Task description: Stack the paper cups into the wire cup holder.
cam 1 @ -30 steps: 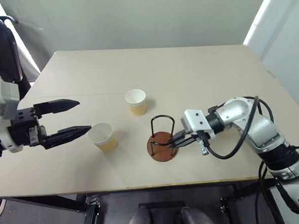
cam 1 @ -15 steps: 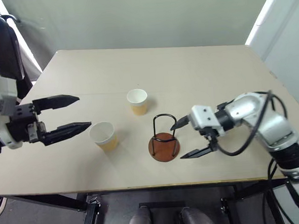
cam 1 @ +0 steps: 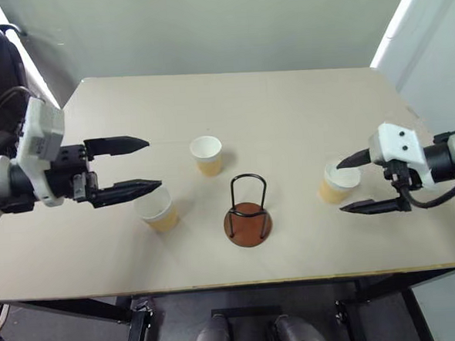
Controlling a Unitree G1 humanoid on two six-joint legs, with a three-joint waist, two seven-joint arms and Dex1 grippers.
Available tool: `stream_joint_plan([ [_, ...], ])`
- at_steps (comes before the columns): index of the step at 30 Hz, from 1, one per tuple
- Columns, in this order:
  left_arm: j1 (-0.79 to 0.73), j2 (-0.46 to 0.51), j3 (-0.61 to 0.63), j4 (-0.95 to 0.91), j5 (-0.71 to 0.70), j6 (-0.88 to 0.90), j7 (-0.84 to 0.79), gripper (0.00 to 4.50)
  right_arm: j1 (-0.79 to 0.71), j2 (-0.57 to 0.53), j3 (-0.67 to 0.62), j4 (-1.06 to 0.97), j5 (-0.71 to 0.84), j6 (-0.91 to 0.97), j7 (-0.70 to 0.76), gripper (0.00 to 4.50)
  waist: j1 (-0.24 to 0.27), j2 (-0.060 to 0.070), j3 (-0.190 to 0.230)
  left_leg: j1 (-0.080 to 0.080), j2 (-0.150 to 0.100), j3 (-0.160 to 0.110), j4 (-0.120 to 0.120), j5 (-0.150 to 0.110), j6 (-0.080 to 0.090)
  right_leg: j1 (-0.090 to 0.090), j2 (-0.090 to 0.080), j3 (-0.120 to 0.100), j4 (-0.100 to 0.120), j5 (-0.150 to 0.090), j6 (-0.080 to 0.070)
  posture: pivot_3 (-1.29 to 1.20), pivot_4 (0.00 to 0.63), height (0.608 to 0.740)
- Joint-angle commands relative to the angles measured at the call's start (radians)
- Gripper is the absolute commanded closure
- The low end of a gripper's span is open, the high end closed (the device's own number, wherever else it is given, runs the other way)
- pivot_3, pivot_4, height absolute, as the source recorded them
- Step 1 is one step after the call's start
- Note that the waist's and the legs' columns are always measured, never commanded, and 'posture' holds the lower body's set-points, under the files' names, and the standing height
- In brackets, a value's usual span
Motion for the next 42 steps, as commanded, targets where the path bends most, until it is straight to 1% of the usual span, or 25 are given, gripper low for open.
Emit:
stream_joint_plan([
  [1, -0.031, 0.001, 0.004, 0.014, 0.014, -0.032, -0.021, 0.00, 0.008, -0.009, 0.019, 0.037, -0.083, -0.054, -0.063, 0.02, -0.001, 0.000, 0.000, 0.000, 0.000, 0.000, 0.000, 0.000, 0.000, 0.000, 0.001, 0.000, 0.000, 0.000, 0.001, 0.00, 0.150, 0.740],
  [5, -0.021, -0.006, 0.013, 0.001, 0.014, -0.031, -0.016, 0.00, -0.002, 0.038, 0.067, 0.093, -0.139, -0.083, -0.107, 0.02, 0.000, 0.000, 0.000, 0.000, 0.001, 0.000, 0.001, 0.000, 0.002, 0.001, 0.001, 0.001, 0.000, 0.000, 0.003, 0.00, 0.150, 0.740],
  [16, 0.045, 0.006, 0.080, -0.036, 0.009, -0.014, 0.006, 0.00, -0.019, 0.089, 0.182, 0.246, -0.268, -0.194, -0.105, 0.02, 0.001, 0.000, 0.000, 0.000, 0.001, 0.000, 0.002, 0.000, 0.003, 0.002, 0.001, 0.001, -0.001, 0.001, 0.005, 0.00, 0.150, 0.740],
  [19, 0.061, 0.010, 0.099, -0.043, 0.007, -0.009, 0.009, 0.00, -0.025, 0.099, 0.192, 0.278, -0.293, -0.220, -0.101, 0.63, 0.001, 0.000, 0.000, 0.000, 0.001, 0.000, 0.002, 0.000, 0.003, 0.002, 0.001, 0.001, -0.001, 0.001, 0.005, 0.00, 0.150, 0.740],
  [24, 0.076, 0.011, 0.116, -0.052, 0.005, -0.004, 0.011, 0.00, -0.040, 0.110, 0.184, 0.286, -0.296, -0.239, -0.082, 2.48, 0.001, 0.000, 0.000, 0.000, 0.001, 0.000, 0.002, 0.000, 0.003, 0.002, 0.001, 0.001, 0.000, 0.001, 0.005, 0.00, 0.150, 0.740],
  [25, 0.077, 0.011, 0.118, -0.052, 0.006, -0.004, 0.011, 0.00, -0.043, 0.111, 0.181, 0.284, -0.293, -0.241, -0.078, 2.79, 0.001, 0.000, 0.000, 0.000, 0.001, 0.000, 0.002, 0.000, 0.003, 0.002, 0.001, 0.001, 0.000, 0.001, 0.005, 0.00, 0.150, 0.740],
  [27, 0.078, 0.011, 0.119, -0.053, 0.007, -0.003, 0.013, 0.00, -0.049, 0.112, 0.173, 0.280, -0.287, -0.243, -0.070, 3.63, 0.002, 0.000, 0.000, 0.000, 0.001, 0.000, 0.002, 0.000, 0.003, 0.002, 0.001, 0.001, -0.001, 0.001, 0.005, 0.00, 0.150, 0.740],
  [29, 0.080, 0.009, 0.121, -0.056, 0.006, -0.002, 0.015, 0.00, -0.049, 0.111, 0.169, 0.280, -0.286, -0.249, -0.064, 4.37, 0.002, 0.000, 0.000, 0.000, 0.001, 0.000, 0.002, 0.000, 0.003, 0.002, 0.001, 0.001, 0.000, 0.001, 0.004, 0.00, 0.150, 0.740],
  [30, 0.081, 0.008, 0.122, -0.058, 0.005, -0.001, 0.018, 0.00, -0.047, 0.108, 0.167, 0.280, -0.287, -0.253, -0.062, 4.44, 0.002, 0.000, 0.000, 0.000, 0.001, 0.000, 0.002, 0.000, 0.003, 0.002, 0.001, 0.001, 0.000, 0.001, 0.004, 0.00, 0.150, 0.740],
  [34, 0.085, 0.006, 0.125, -0.065, 0.002, 0.002, 0.024, 0.00, -0.048, 0.101, 0.150, 0.264, -0.271, -0.254, -0.044, 4.44, 0.002, 0.000, 0.000, 0.000, 0.001, 0.000, 0.002, 0.000, 0.003, 0.002, 0.001, 0.001, -0.001, 0.001, 0.004, 0.00, 0.150, 0.740],
  [36, 0.085, 0.007, 0.125, -0.065, 0.002, 0.003, 0.025, 0.00, -0.077, 0.104, 0.114, 0.228, -0.205, -0.231, -0.007, 4.44, 0.001, 0.000, 0.000, 0.000, 0.001, 0.000, 0.002, 0.000, 0.003, 0.002, 0.001, 0.001, 0.000, 0.001, 0.004, 0.00, 0.150, 0.740],
  [39, 0.081, 0.008, 0.122, -0.061, 0.005, 0.002, 0.026, 0.00, -0.179, 0.132, 0.036, 0.151, -0.030, -0.141, 0.054, 4.44, -0.001, 0.001, 0.001, 0.000, 0.001, 0.000, 0.002, 0.000, 0.003, 0.002, 0.001, 0.001, 0.000, 0.001, 0.004, 0.00, 0.150, 0.740],
  [42, 0.076, 0.007, 0.115, -0.054, 0.008, -0.001, 0.025, 0.00, -0.329, 0.201, -0.006, 0.105, 0.109, -0.060, 0.041, 4.44, -0.008, 0.001, 0.001, 0.000, 0.001, 0.001, 0.001, 0.001, 0.003, 0.002, 0.002, 0.002, 0.000, 0.001, 0.004, 0.00, 0.150, 0.740],
])
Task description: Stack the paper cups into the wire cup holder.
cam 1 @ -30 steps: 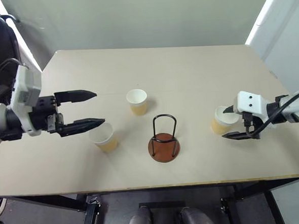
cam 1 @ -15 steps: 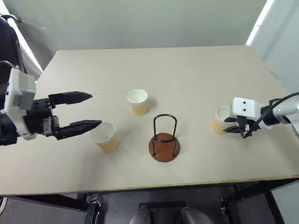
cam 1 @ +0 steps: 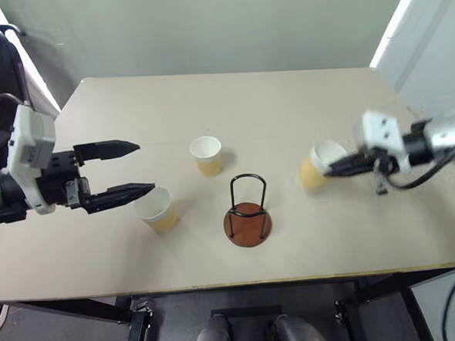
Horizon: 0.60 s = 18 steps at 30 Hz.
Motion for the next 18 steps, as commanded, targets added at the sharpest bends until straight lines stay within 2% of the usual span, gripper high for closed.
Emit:
stream_joint_plan([
  [1, -0.017, 0.015, 0.022, -0.007, -0.003, -0.009, -0.001, 0.00, -0.155, 0.066, -0.087, -0.084, 0.165, 0.083, -0.014, 4.44, -0.003, 0.000, 0.000, 0.000, 0.000, 0.000, 0.000, 0.000, 0.000, 0.000, 0.000, 0.000, 0.000, 0.000, 0.000, 0.00, 0.150, 0.740],
  [4, -0.024, 0.006, 0.008, -0.003, -0.003, -0.011, 0.000, 0.00, -0.237, 0.155, -0.043, -0.136, 0.207, 0.124, -0.055, 4.44, -0.002, -0.002, -0.001, 0.001, 0.001, -0.001, 0.000, 0.000, 0.000, 0.001, 0.001, 0.000, 0.000, -0.001, -0.002, 0.00, 0.150, 0.740],
  [8, -0.034, -0.013, -0.014, -0.012, -0.006, -0.014, 0.010, 0.00, -0.261, 0.246, 0.061, -0.200, 0.192, 0.135, -0.082, 4.44, 0.001, -0.002, -0.001, 0.001, 0.001, -0.002, 0.000, 0.000, 0.000, 0.000, 0.001, 0.000, 0.000, -0.001, -0.002, 0.00, 0.150, 0.740],
  [11, -0.028, -0.024, -0.009, -0.036, -0.015, -0.005, 0.021, 0.00, -0.237, 0.246, 0.122, -0.210, 0.142, 0.100, -0.068, 4.44, 0.004, -0.002, -0.001, -0.001, 0.000, -0.002, 0.001, 0.001, 0.000, 0.000, 0.000, -0.001, 0.000, -0.001, -0.002, 0.00, 0.150, 0.740],
  [18, 0.020, -0.039, 0.030, -0.096, -0.050, 0.020, 0.049, 0.00, -0.199, 0.228, 0.171, -0.207, 0.102, 0.067, -0.040, 4.44, 0.003, -0.002, -0.001, 0.000, 0.000, -0.001, 0.000, 0.001, 0.000, -0.001, 0.000, -0.001, 0.000, 0.000, -0.003, 0.00, 0.150, 0.740],
])
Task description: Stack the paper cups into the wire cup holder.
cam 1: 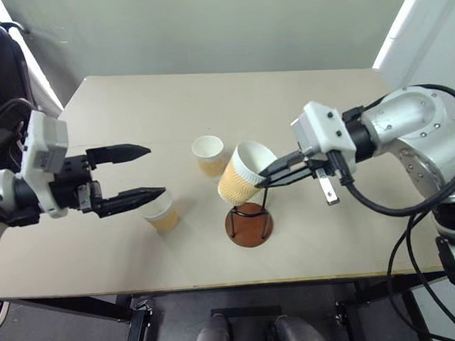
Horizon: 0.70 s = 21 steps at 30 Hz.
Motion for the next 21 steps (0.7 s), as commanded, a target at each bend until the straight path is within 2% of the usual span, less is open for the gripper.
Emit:
stream_joint_plan([
  [1, 0.009, 0.003, 0.047, -0.039, -0.024, 0.007, 0.018, 0.00, -0.003, -0.009, 0.009, -0.011, -0.028, -0.036, 0.010, 4.44, -0.001, 0.000, 0.000, 0.000, 0.000, 0.000, 0.000, 0.000, 0.000, 0.000, 0.000, 0.000, 0.001, 0.000, 0.000, 0.00, 0.150, 0.740],
  [16, 0.022, 0.013, 0.055, -0.042, -0.019, 0.001, 0.026, 0.00, 0.044, -0.033, 0.078, 0.025, -0.152, -0.119, 0.036, 4.44, -0.001, 0.000, 0.000, 0.000, 0.000, 0.000, 0.000, 0.000, 0.000, 0.000, 0.000, 0.000, 0.001, 0.000, -0.001, 0.00, 0.150, 0.740],
  [19, 0.029, 0.022, 0.057, -0.042, -0.013, 0.003, 0.021, 0.00, 0.048, -0.032, 0.076, 0.022, -0.158, -0.112, 0.034, 3.84, -0.001, 0.000, 0.000, 0.000, 0.000, 0.000, 0.000, 0.000, 0.000, 0.000, 0.000, 0.000, 0.001, 0.000, -0.001, 0.00, 0.150, 0.740],
  [21, 0.047, 0.037, 0.040, -0.037, 0.026, -0.014, 0.015, 0.00, 0.048, -0.028, 0.073, 0.022, -0.157, -0.105, 0.029, 3.16, -0.001, 0.000, 0.000, 0.000, 0.000, 0.000, 0.000, 0.000, 0.000, 0.000, 0.000, 0.000, 0.001, 0.000, -0.001, 0.00, 0.150, 0.740],
])
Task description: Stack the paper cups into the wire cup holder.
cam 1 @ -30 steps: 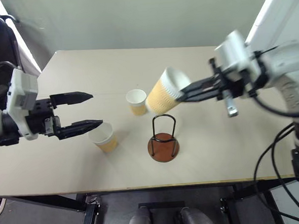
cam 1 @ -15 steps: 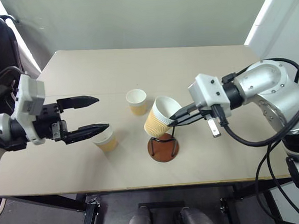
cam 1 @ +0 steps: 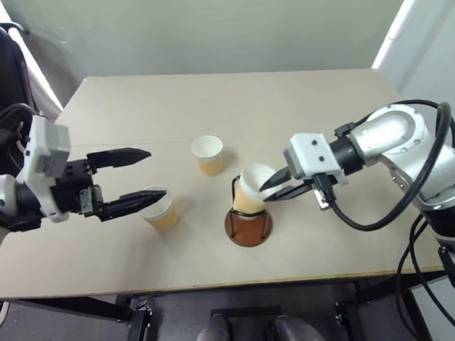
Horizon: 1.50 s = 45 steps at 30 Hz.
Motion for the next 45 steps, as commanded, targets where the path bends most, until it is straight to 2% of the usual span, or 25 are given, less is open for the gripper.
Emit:
stream_joint_plan([
  [1, 0.017, 0.034, 0.020, -0.015, 0.042, -0.027, -0.008, 0.00, -0.003, -0.004, -0.019, -0.020, -0.003, 0.002, -0.003, 2.84, 0.000, 0.000, 0.000, 0.000, 0.000, 0.000, 0.000, 0.000, 0.000, 0.000, 0.000, 0.000, 0.000, 0.000, 0.000, 0.00, 0.150, 0.740],
  [8, 0.020, 0.033, 0.010, -0.007, 0.049, -0.025, -0.017, 0.00, -0.003, 0.001, -0.058, 0.000, 0.008, 0.034, -0.037, 0.22, 0.000, 0.000, 0.000, 0.000, 0.000, 0.000, 0.000, 0.000, 0.000, 0.000, 0.000, 0.000, 0.000, 0.000, 0.000, 0.00, 0.150, 0.740],
  [9, 0.023, 0.037, 0.009, -0.006, 0.053, -0.024, -0.020, 0.00, -0.002, 0.001, -0.075, 0.006, 0.018, 0.046, -0.046, 0.03, 0.000, 0.000, 0.000, 0.000, 0.000, 0.000, 0.000, 0.000, 0.000, 0.000, 0.000, 0.000, 0.000, 0.000, 0.000, 0.00, 0.150, 0.740],
  [13, 0.046, 0.070, -0.031, 0.009, 0.118, -0.051, -0.053, 0.00, 0.034, -0.065, -0.276, 0.130, 0.098, 0.081, -0.066, 0.03, 0.006, 0.000, 0.000, 0.000, 0.000, 0.000, 0.000, 0.000, 0.000, 0.000, 0.000, 0.000, 0.000, 0.000, 0.000, 0.00, 0.150, 0.740],
  [15, 0.048, 0.080, -0.050, 0.017, 0.138, -0.060, -0.065, 0.00, 0.044, -0.088, -0.336, 0.167, 0.129, 0.091, -0.067, 0.03, 0.013, 0.000, 0.000, -0.001, -0.001, 0.000, 0.000, 0.000, 0.000, 0.000, -0.001, 0.000, -0.001, 0.000, 0.000, 0.00, 0.150, 0.740],
  [17, 0.055, 0.112, -0.125, 0.052, 0.245, -0.129, -0.075, 0.00, 0.077, -0.160, -0.549, 0.285, 0.275, 0.189, -0.010, 0.03, 0.015, 0.000, 0.000, -0.001, -0.001, 0.000, 0.000, 0.000, 0.000, 0.000, -0.001, 0.000, -0.001, 0.000, 0.000, 0.00, 0.150, 0.740],
  [19, 0.050, 0.133, -0.186, 0.083, 0.324, -0.178, -0.075, 0.00, 0.172, -0.220, -0.675, 0.317, 0.352, 0.222, 0.048, 0.03, 0.029, 0.000, 0.000, -0.001, -0.001, 0.000, -0.001, 0.000, -0.001, 0.000, -0.001, 0.000, -0.001, -0.001, -0.001, 0.00, 0.150, 0.740],
  [24, 0.001, 0.121, -0.274, 0.114, 0.390, -0.233, -0.085, 0.00, 0.363, -0.241, -0.709, 0.245, 0.363, 0.213, 0.015, 0.03, 0.013, -0.002, -0.001, 0.000, 0.001, 0.000, -0.001, -0.004, -0.005, 0.000, 0.001, 0.000, 0.000, -0.003, -0.004, 0.00, 0.150, 0.740],
  [33, -0.050, 0.114, -0.403, 0.152, 0.492, -0.280, -0.104, 0.00, 0.445, -0.231, -0.742, 0.163, 0.400, 0.216, -0.078, 0.03, 0.000, 0.001, 0.000, 0.001, 0.001, 0.000, 0.000, -0.003, -0.004, 0.001, 0.001, 0.001, 0.000, -0.003, 0.000, 0.00, 0.150, 0.740],
  [36, -0.066, 0.099, -0.438, 0.178, 0.533, -0.304, -0.098, 0.58, 0.460, -0.241, -0.751, 0.155, 0.407, 0.214, -0.090, 0.00, 0.002, 0.001, 0.000, 0.000, 0.000, 0.000, 0.000, -0.003, -0.003, 0.001, 0.001, 0.001, -0.001, -0.002, 0.001, 0.00, 0.150, 0.740],
  [45, -0.141, 0.002, -0.498, 0.235, 0.584, -0.364, -0.095, 3.93, 0.509, -0.268, -0.769, 0.131, 0.404, 0.199, -0.117, 0.00, 0.009, 0.001, 0.000, 0.000, 0.000, -0.001, 0.001, -0.003, -0.002, 0.001, 0.001, 0.001, -0.001, -0.002, 0.001, 0.00, 0.150, 0.740],
])
